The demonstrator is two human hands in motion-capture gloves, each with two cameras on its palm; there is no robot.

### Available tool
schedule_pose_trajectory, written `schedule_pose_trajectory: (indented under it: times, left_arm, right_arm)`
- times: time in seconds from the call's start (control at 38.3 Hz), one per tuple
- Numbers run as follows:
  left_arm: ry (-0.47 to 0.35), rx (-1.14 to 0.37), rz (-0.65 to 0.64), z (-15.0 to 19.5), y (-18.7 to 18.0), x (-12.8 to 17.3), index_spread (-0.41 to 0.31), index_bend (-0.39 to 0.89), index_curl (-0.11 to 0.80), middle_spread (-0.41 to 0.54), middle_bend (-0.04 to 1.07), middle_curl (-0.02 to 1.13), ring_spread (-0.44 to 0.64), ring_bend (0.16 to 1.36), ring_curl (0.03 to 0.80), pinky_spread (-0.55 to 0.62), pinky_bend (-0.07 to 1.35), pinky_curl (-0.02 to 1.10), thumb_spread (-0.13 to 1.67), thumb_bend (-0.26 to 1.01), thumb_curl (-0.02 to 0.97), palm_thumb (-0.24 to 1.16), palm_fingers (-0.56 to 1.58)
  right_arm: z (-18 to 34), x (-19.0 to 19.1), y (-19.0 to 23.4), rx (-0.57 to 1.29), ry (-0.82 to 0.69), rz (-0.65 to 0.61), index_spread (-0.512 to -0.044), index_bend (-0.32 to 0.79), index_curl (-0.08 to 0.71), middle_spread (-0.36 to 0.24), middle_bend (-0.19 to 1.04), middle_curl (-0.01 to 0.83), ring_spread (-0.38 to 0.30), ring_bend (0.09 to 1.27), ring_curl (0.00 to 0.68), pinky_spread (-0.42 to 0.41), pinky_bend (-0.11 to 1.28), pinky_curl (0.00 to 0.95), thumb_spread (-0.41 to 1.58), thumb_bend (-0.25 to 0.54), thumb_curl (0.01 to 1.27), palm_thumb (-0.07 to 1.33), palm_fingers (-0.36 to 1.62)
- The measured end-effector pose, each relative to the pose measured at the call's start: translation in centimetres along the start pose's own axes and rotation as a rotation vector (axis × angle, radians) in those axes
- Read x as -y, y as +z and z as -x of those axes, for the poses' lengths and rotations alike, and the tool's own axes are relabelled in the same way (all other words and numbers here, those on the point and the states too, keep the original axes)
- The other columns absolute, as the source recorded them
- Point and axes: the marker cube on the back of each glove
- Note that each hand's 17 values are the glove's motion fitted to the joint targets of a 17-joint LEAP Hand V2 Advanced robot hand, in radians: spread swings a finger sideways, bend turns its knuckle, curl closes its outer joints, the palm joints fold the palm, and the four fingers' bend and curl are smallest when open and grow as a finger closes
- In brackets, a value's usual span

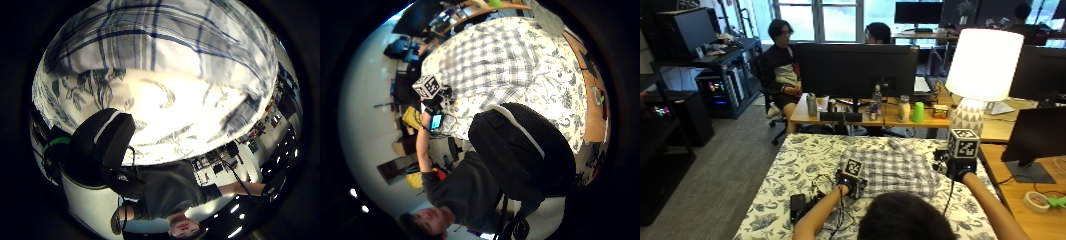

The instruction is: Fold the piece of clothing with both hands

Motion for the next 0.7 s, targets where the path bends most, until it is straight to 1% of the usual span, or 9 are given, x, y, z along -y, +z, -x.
schedule_pose_trajectory:
  times: [0.1, 0.29, 0.31, 0.34, 0.42, 0.5, 0.57, 0.63, 0.7]
  left_arm:
    - [-0.001, 0.038, -0.068, -0.6, 0.3, 0.9, -0.011, 0.21, 0.265, 0.206, 0.17, 0.23, 0.29, 0.63, 0.266, 0.39, 0.47, 0.29, 1.09, -0.01, 0.213, 0.31, 0.12]
    - [0.013, 0.138, -0.206, -0.9, 0.0, 1.5, -0.062, 0.5, 0.387, 0.163, 0.14, 0.23, 0.27, 0.54, 0.242, 0.4, 0.35, 0.27, 1.18, 0.06, 0.252, 0.47, 0.25]
    - [0.008, 0.163, -0.239, -0.8, -0.2, 1.7, -0.063, 0.49, 0.387, 0.161, 0.14, 0.22, 0.27, 0.53, 0.243, 0.4, 0.34, 0.27, 1.18, 0.06, 0.251, 0.47, 0.24]
    - [0.004, 0.182, -0.27, -0.8, -0.4, 1.9, -0.091, 0.63, 0.434, 0.125, 0.16, 0.23, 0.25, 0.5, 0.235, 0.4, 0.29, 0.25, 1.2, 0.08, 0.268, 0.52, 0.31]
    - [0.004, 0.198, -0.342, -0.7, -1.1, 2.1, -0.147, 0.83, 0.492, 0.032, 0.2, 0.25, 0.2, 0.43, 0.214, 0.4, 0.16, 0.22, 1.23, 0.09, 0.288, 0.56, 0.47]
    - [-0.004, 0.184, -0.425, -0.5, -2.3, 1.8, -0.176, 0.87, 0.515, -0.015, 0.2, 0.28, 0.17, 0.4, 0.218, 0.4, 0.14, 0.21, 1.25, 0.09, 0.299, 0.57, 0.48]
    - [0.034, 0.15, -0.422, -0.5, -3.6, 0.9, -0.193, 0.89, 0.531, -0.054, 0.21, 0.3, 0.12, 0.39, 0.226, 0.37, 0.14, 0.21, 1.3, 0.1, 0.306, 0.59, 0.53]
    - [-0.034, 0.157, -0.433, 0.4, -5.0, 0.2, -0.201, 0.89, 0.536, -0.071, 0.21, 0.31, 0.1, 0.38, 0.232, 0.36, 0.14, 0.2, 1.32, 0.1, 0.312, 0.6, 0.53]
    - [-0.21, 0.191, -0.581, 2.0, -7.9, -0.4, -0.212, 0.89, 0.543, -0.088, 0.2, 0.33, 0.08, 0.38, 0.24, 0.34, 0.13, 0.2, 1.33, 0.1, 0.319, 0.6, 0.55]
  right_arm:
    - [-0.6, 0.2, 1.1, 0.001, -0.007, 0.022, -0.302, 0.1, 0.129, 0.025, 0.29, 0.318, 0.107, 0.55, 0.288, 0.224, 0.64, 0.331, 1.24, 0.004, 0.16, 0.32, 0.2]
    - [-1.4, 0.3, 2.7, 0.014, -0.008, 0.049, -0.301, 0.1, 0.139, 0.025, 0.29, 0.329, 0.11, 0.55, 0.295, 0.223, 0.64, 0.335, 1.24, -0.011, 0.17, 0.33, 0.19]
    - [-1.5, 0.3, 2.8, 0.013, -0.006, 0.052, -0.3, 0.1, 0.14, 0.025, 0.29, 0.33, 0.111, 0.55, 0.296, 0.223, 0.64, 0.336, 1.24, -0.012, 0.17, 0.33, 0.19]
    - [-1.6, 0.2, 3.0, 0.012, -0.003, 0.055, -0.3, 0.1, 0.141, 0.025, 0.29, 0.332, 0.111, 0.55, 0.297, 0.223, 0.64, 0.336, 1.24, -0.012, 0.17, 0.33, 0.19]
    - [-2.0, 0.5, 3.6, 0.012, 0.012, 0.065, -0.299, 0.1, 0.143, 0.025, 0.29, 0.337, 0.112, 0.55, 0.298, 0.223, 0.64, 0.337, 1.24, -0.013, 0.17, 0.33, 0.19]
    - [-2.3, 0.8, 4.1, 0.015, 0.019, 0.076, -0.299, 0.11, 0.147, 0.025, 0.29, 0.34, 0.112, 0.55, 0.3, 0.223, 0.63, 0.338, 1.24, -0.014, 0.17, 0.33, 0.19]
    - [-2.3, 1.0, 4.5, 0.016, 0.013, 0.083, -0.294, 0.1, 0.15, 0.025, 0.29, 0.346, 0.113, 0.55, 0.302, 0.223, 0.63, 0.339, 1.25, -0.014, 0.17, 0.33, 0.2]
    - [-2.1, 1.2, 4.7, 0.012, 0.003, 0.086, -0.294, 0.11, 0.153, 0.025, 0.29, 0.348, 0.113, 0.54, 0.302, 0.223, 0.63, 0.339, 1.25, -0.014, 0.18, 0.33, 0.2]
    - [-1.5, 1.3, 4.8, 0.004, -0.019, 0.083, -0.294, 0.11, 0.155, 0.025, 0.29, 0.352, 0.113, 0.54, 0.303, 0.223, 0.63, 0.339, 1.25, -0.014, 0.18, 0.33, 0.2]
